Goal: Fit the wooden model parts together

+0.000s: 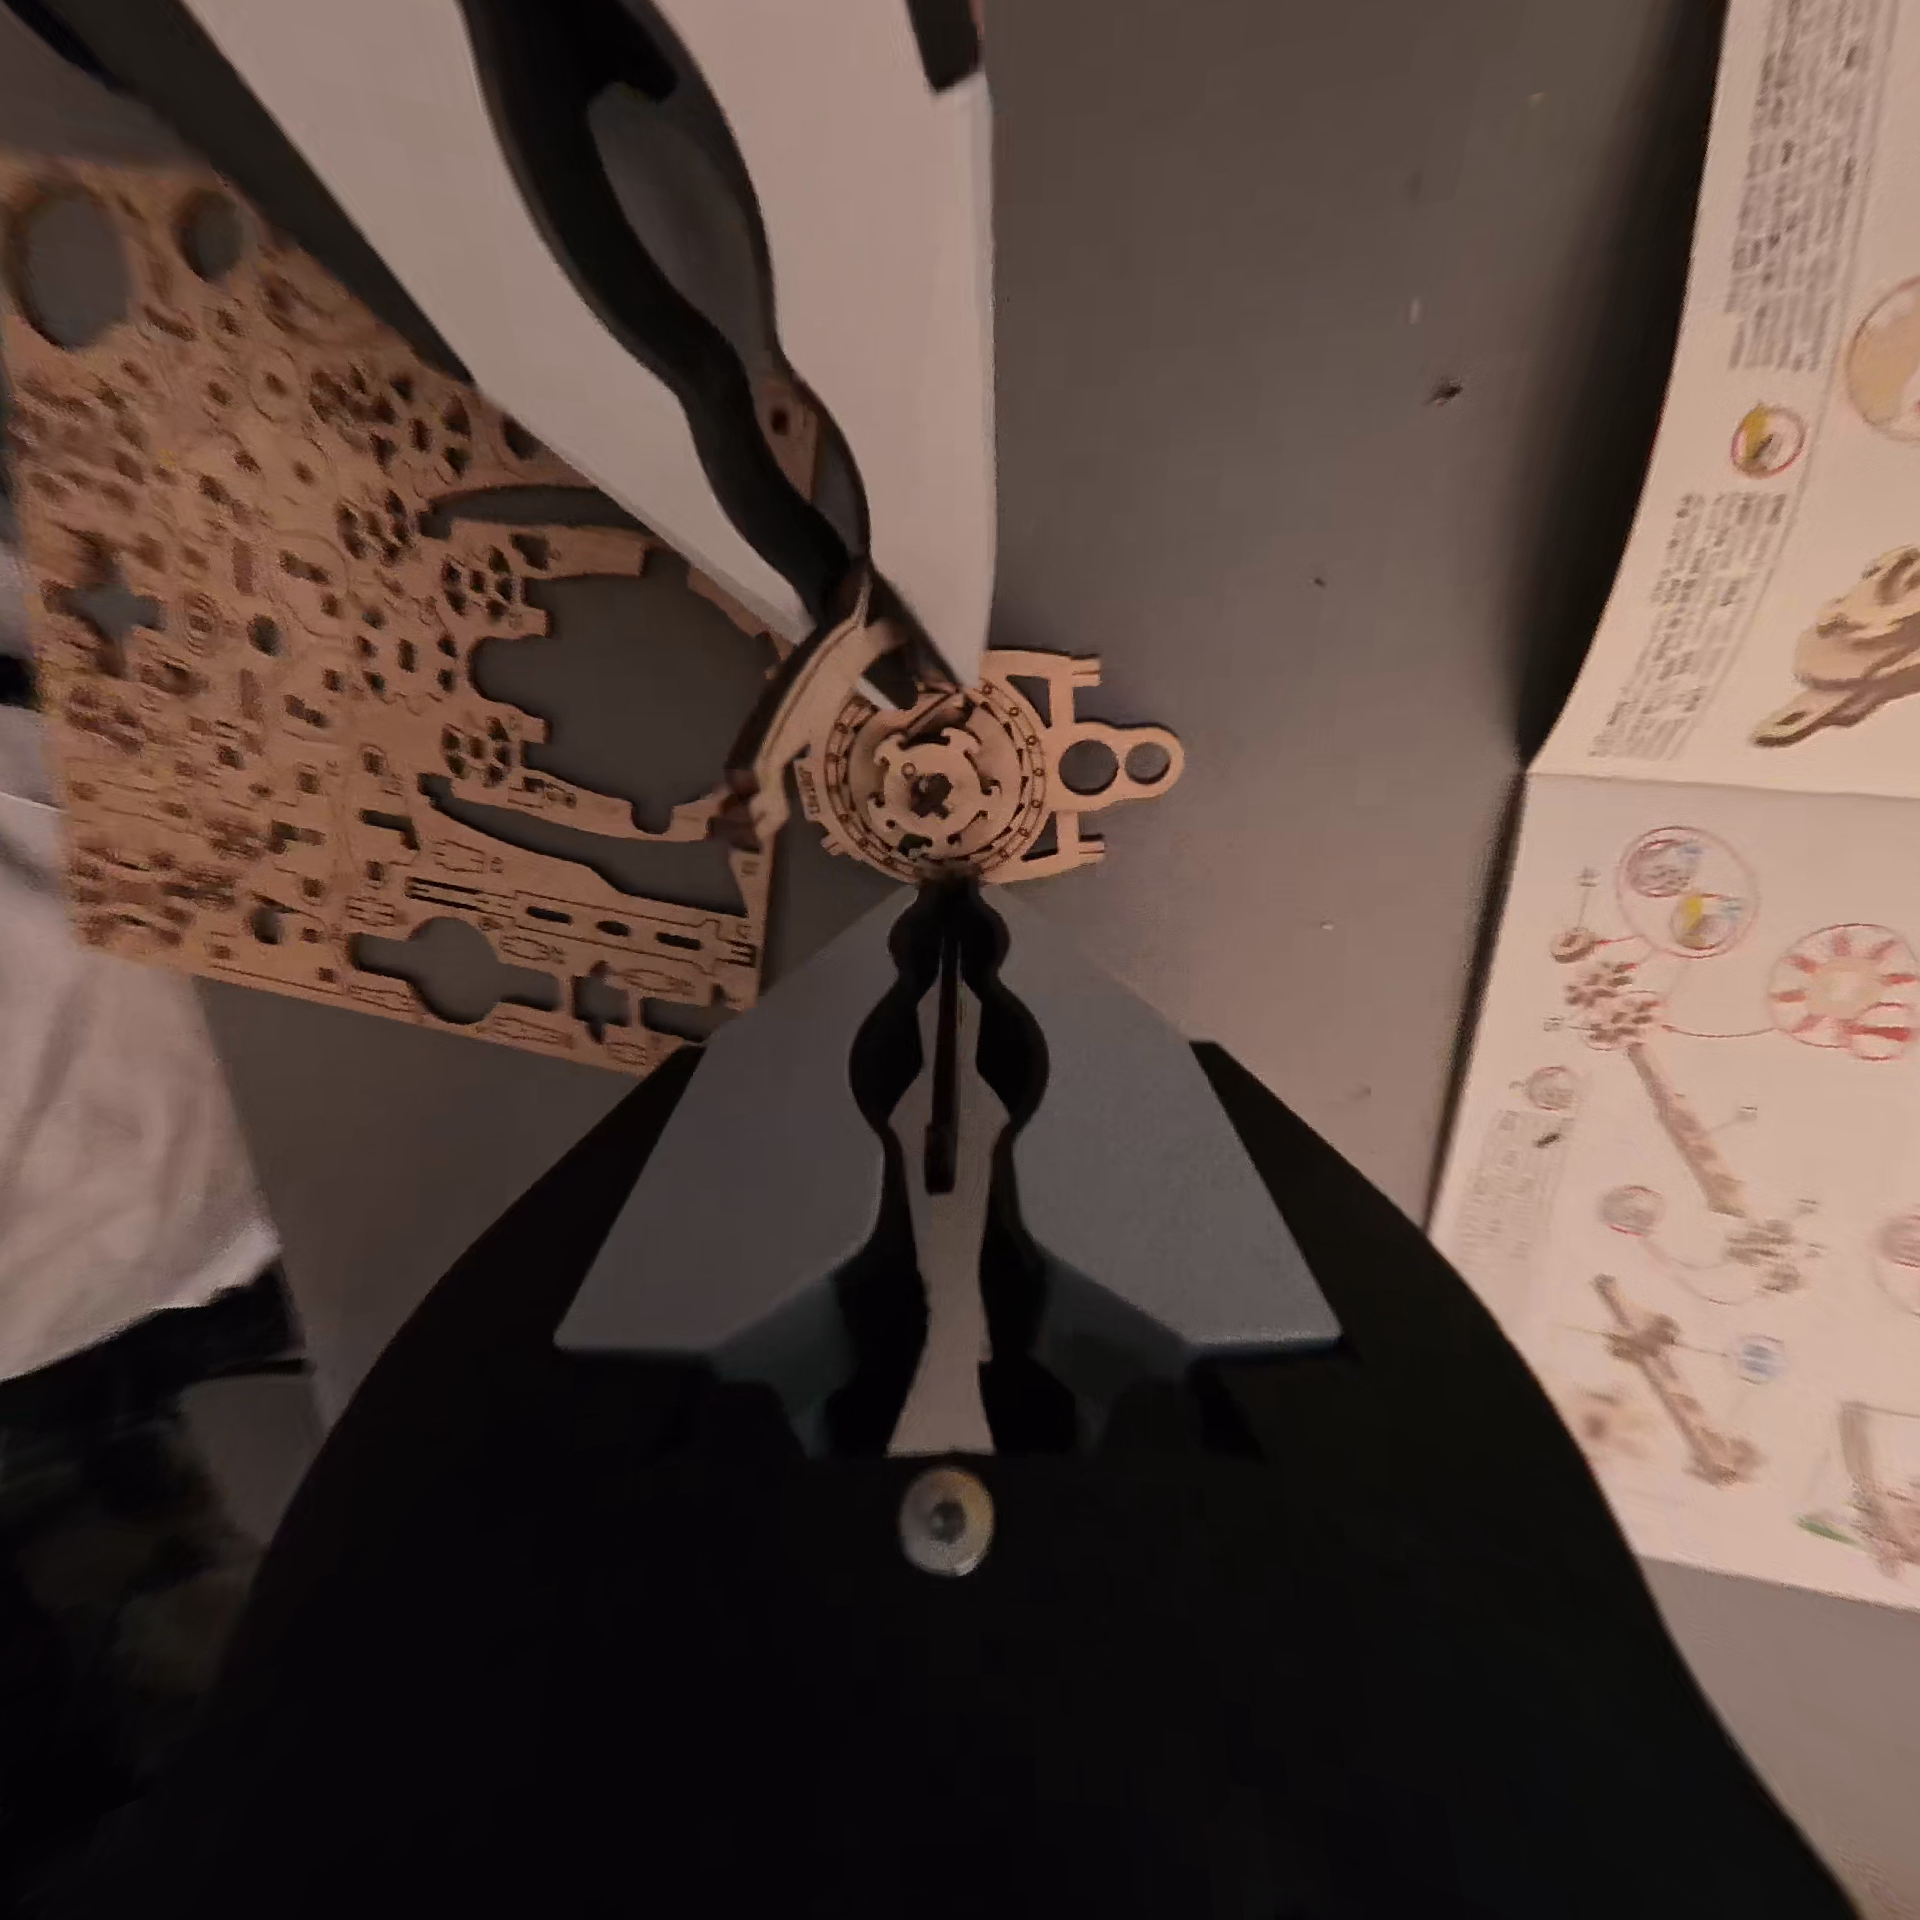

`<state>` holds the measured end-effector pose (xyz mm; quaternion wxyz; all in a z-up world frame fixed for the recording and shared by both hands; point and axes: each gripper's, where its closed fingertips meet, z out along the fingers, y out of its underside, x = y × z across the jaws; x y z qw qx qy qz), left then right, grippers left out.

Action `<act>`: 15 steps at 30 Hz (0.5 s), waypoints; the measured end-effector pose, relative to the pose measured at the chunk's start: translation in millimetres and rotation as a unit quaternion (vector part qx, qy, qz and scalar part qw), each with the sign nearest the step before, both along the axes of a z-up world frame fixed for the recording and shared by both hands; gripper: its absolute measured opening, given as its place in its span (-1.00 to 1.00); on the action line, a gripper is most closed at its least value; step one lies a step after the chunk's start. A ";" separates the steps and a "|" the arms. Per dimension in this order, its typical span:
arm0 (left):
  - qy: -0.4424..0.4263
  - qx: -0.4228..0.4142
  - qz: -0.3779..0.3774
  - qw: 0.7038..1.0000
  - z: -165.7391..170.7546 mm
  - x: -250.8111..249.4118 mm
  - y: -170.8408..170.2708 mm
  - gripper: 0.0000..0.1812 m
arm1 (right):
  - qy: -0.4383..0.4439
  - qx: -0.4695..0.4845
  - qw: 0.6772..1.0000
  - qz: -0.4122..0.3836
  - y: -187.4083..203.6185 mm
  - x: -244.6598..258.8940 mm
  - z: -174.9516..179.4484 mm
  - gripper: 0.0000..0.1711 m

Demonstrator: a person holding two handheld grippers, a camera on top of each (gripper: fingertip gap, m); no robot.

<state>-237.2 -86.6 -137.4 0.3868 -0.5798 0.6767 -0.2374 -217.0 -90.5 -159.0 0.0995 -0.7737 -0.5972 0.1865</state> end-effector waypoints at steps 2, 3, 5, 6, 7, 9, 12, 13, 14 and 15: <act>-0.023 0.009 0.028 0.999 8.5 -1.3 8.0 -0.84 | 0.045 -0.066 0.996 -0.030 -0.8 -5.9 9.7 -0.98; -0.035 0.008 0.047 0.998 14.0 -3.6 12.6 -0.76 | 0.066 -0.092 0.992 -0.048 1.2 -7.9 14.7 -0.98; -0.066 -0.012 0.079 0.995 27.6 -10.6 21.1 -0.59 | 0.102 -0.157 0.979 -0.079 1.3 -10.1 24.2 -0.99; -0.086 -0.018 0.090 0.992 36.3 -15.0 24.8 -0.50 | 0.118 -0.188 0.970 -0.096 1.5 -10.1 28.0 -0.99; -0.101 -0.015 0.094 0.990 44.9 -19.4 26.5 -0.41 | 0.139 -0.228 0.957 -0.115 0.7 -10.9 33.0 -0.99; -0.127 0.025 0.078 0.989 61.6 -23.3 20.6 -0.29 | 0.181 -0.319 0.917 -0.154 -2.2 -12.6 43.2 -0.99; -0.124 0.141 0.028 0.982 69.5 -13.5 -2.1 -0.30 | 0.199 -0.397 0.877 -0.185 -7.0 -10.1 43.5 -1.00; -0.112 0.175 0.013 0.978 65.4 -7.6 -9.8 -0.33 | 0.189 -0.403 0.875 -0.189 -9.9 -8.0 39.0 -1.00; -0.097 0.201 -0.003 0.975 58.2 -1.6 -16.6 -0.35 | 0.182 -0.407 0.876 -0.186 -14.0 -7.4 37.1 -1.00; -0.078 0.223 -0.016 0.972 49.2 3.1 -21.5 -0.40 | 0.180 -0.414 0.874 -0.181 -18.2 -8.3 38.4 -1.00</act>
